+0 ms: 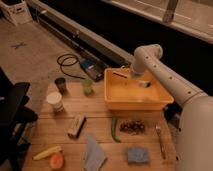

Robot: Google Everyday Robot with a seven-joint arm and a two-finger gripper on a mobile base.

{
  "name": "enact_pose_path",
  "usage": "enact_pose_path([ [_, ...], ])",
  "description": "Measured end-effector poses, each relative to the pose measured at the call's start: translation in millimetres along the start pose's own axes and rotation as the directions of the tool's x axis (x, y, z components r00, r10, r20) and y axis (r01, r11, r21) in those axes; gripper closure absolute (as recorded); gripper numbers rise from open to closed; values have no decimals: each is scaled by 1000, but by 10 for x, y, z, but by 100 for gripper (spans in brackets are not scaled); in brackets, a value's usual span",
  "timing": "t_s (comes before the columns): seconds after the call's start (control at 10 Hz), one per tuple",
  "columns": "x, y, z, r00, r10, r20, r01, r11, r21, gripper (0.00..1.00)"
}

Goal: Place brush in tray

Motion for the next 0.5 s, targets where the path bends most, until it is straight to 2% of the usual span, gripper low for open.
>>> enact_pose_path([
  [0.2,96,-9,39,999,34,2,-34,999,-3,100],
  [0.5,72,-6,47,999,32,3,-32,999,-4,100],
])
